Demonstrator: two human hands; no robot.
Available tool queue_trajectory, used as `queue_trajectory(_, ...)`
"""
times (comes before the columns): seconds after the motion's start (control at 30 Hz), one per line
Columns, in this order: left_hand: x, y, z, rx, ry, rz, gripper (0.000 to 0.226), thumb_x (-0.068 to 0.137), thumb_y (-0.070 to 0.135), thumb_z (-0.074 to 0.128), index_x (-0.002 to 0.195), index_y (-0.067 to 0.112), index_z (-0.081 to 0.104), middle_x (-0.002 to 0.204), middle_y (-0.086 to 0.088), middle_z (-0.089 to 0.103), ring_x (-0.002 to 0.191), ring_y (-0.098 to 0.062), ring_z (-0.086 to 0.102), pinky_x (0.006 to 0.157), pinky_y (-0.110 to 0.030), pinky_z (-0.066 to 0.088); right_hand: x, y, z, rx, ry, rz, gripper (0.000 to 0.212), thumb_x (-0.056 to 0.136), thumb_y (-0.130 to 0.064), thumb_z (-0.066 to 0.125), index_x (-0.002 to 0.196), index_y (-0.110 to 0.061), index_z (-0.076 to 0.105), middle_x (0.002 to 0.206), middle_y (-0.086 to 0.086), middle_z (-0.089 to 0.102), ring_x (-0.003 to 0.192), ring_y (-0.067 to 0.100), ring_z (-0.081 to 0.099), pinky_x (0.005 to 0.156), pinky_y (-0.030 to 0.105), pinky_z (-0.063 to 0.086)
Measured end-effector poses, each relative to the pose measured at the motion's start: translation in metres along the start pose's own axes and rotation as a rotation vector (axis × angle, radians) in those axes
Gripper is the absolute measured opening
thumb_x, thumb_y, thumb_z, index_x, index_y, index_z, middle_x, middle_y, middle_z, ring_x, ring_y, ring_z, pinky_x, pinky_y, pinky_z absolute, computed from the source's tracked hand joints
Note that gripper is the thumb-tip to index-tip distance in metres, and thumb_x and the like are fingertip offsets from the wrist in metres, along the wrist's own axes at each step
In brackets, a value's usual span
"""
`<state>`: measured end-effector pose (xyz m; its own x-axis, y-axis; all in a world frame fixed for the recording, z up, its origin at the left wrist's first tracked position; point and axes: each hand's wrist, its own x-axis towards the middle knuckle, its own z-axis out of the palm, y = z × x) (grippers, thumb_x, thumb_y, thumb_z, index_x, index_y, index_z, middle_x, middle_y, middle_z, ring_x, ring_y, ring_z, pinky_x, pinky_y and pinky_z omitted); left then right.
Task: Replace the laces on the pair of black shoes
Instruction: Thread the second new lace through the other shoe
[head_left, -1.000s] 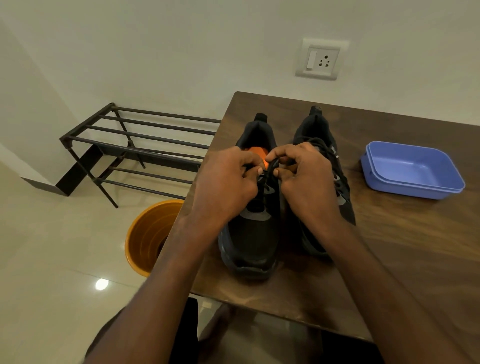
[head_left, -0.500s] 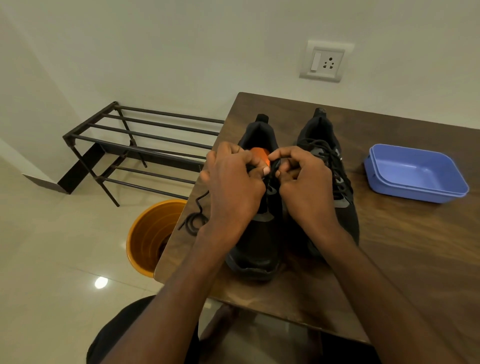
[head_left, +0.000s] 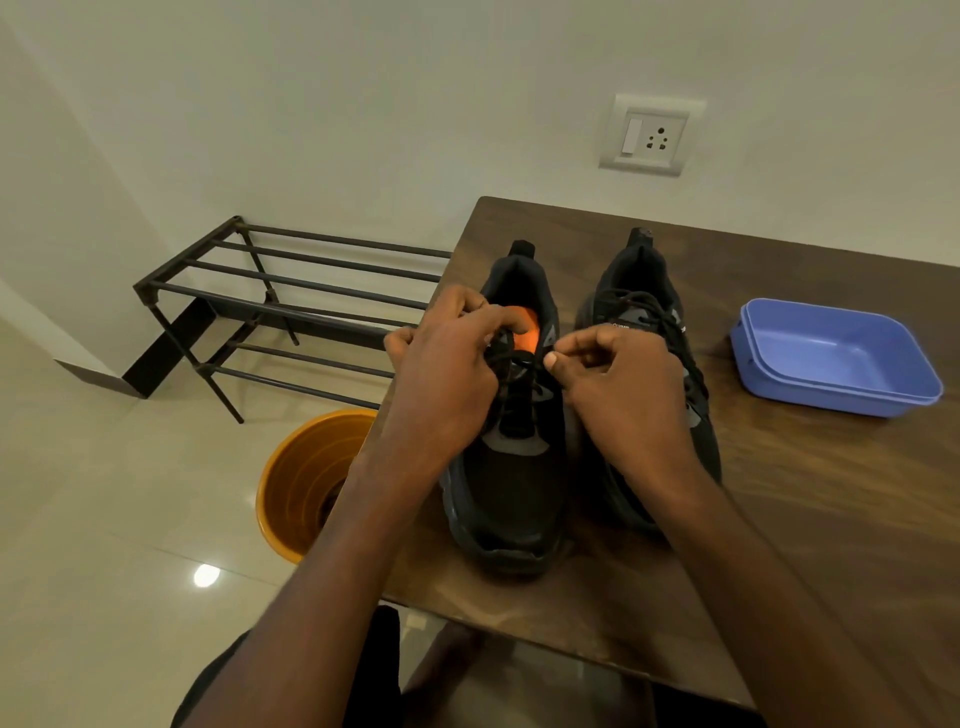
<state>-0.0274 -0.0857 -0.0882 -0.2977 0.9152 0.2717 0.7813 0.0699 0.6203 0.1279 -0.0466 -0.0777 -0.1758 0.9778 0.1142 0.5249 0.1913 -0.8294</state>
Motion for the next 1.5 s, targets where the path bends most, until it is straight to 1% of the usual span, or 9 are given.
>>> queue_trajectory(0.17,0.003,-0.007,-0.002,0.017,-0.013,0.049,0.051,0.090,-0.006,0.062,0.121,0.035,0.068,0.116,0.009,0.050,0.112,-0.013,0.052,0.110,-0.042,0.039,0.001,-0.003,-0.001,-0.014,0.018,-0.058,0.015,0.094,-0.021,0.072,0.084,-0.032,0.073,0.080,-0.013,0.072,0.078,0.000,0.068,0.075,0.021,0.057)
queue_trajectory(0.3,0.002,-0.011,-0.006,-0.056,-0.019,0.025,0.038,0.098,0.002,0.058,0.124,0.029,0.067,0.116,0.012,0.049,0.109,-0.008,0.052,0.088,-0.014,0.046,0.014,-0.009,-0.031,0.432,0.385,-0.048,0.008,0.100,-0.020,0.063,0.099,-0.018,0.071,0.088,-0.002,0.074,0.080,0.011,0.073,0.070,0.034,0.063)
queue_trajectory(0.4,0.002,-0.011,-0.007,-0.053,-0.026,0.033,0.038,0.100,0.005,0.054,0.126,0.029,0.067,0.118,0.009,0.051,0.109,-0.009,0.053,0.083,-0.011,0.041,0.018,-0.002,-0.044,0.183,0.561,-0.154,0.021,0.097,-0.027,0.064,0.115,-0.015,0.064,0.112,0.002,0.066,0.090,0.007,0.063,0.080,0.028,0.056)
queue_trajectory(0.53,0.003,-0.015,-0.006,-0.074,-0.019,0.025,0.041,0.101,0.001,0.053,0.127,0.028,0.069,0.116,0.010,0.053,0.109,-0.009,0.054,0.079,-0.009,0.039,0.004,0.005,-0.019,-0.350,0.220,-0.355,0.027,0.095,-0.036,0.068,0.118,-0.022,0.065,0.124,0.000,0.056,0.112,0.016,0.049,0.092,0.024,0.037)
queue_trajectory(0.67,0.004,-0.018,-0.005,-0.065,-0.007,0.039,0.039,0.102,0.003,0.053,0.127,0.029,0.068,0.114,0.010,0.053,0.105,-0.008,0.054,0.080,-0.011,0.039,0.004,0.011,-0.004,-0.355,-0.019,-0.292,0.009,0.095,-0.031,0.070,0.098,-0.024,0.074,0.105,-0.006,0.065,0.100,0.013,0.057,0.091,0.036,0.051)
queue_trajectory(0.8,0.004,-0.018,-0.004,-0.070,0.008,0.031,0.037,0.103,0.005,0.051,0.127,0.027,0.069,0.114,0.010,0.054,0.105,-0.008,0.055,0.081,-0.013,0.040,0.014,0.007,-0.031,-0.039,0.392,-0.171,0.014,0.096,-0.019,0.069,0.093,-0.032,0.069,0.099,-0.011,0.064,0.089,0.006,0.060,0.081,0.024,0.050)
queue_trajectory(0.9,0.003,-0.018,-0.003,-0.080,0.001,0.029,0.034,0.105,0.009,0.050,0.127,0.028,0.068,0.115,0.009,0.054,0.104,-0.006,0.054,0.080,-0.013,0.041,0.020,0.011,-0.052,-0.146,0.603,-0.189,0.006,0.097,-0.022,0.066,0.102,-0.024,0.070,0.113,-0.003,0.063,0.101,0.016,0.057,0.075,0.020,0.037)
queue_trajectory(1.13,0.000,-0.014,-0.006,-0.137,-0.029,0.041,0.025,0.105,0.021,0.055,0.125,0.033,0.066,0.105,0.010,0.058,0.096,-0.003,0.057,0.076,-0.012,0.040,0.006,0.014,-0.009,-0.387,0.024,-0.401,0.021,0.092,-0.041,0.071,0.110,-0.029,0.070,0.112,-0.008,0.068,0.108,0.019,0.055,0.092,0.044,0.048)
queue_trajectory(1.5,-0.003,-0.005,-0.018,-0.204,-0.063,-0.004,0.032,0.102,0.007,0.058,0.115,0.036,0.066,0.086,0.020,0.057,0.083,0.010,0.059,0.074,0.001,0.044,0.020,0.026,-0.014,-0.321,0.150,-0.339,0.011,0.095,-0.015,0.070,0.097,-0.022,0.079,0.092,-0.005,0.071,0.089,0.016,0.063,0.088,0.047,0.054)
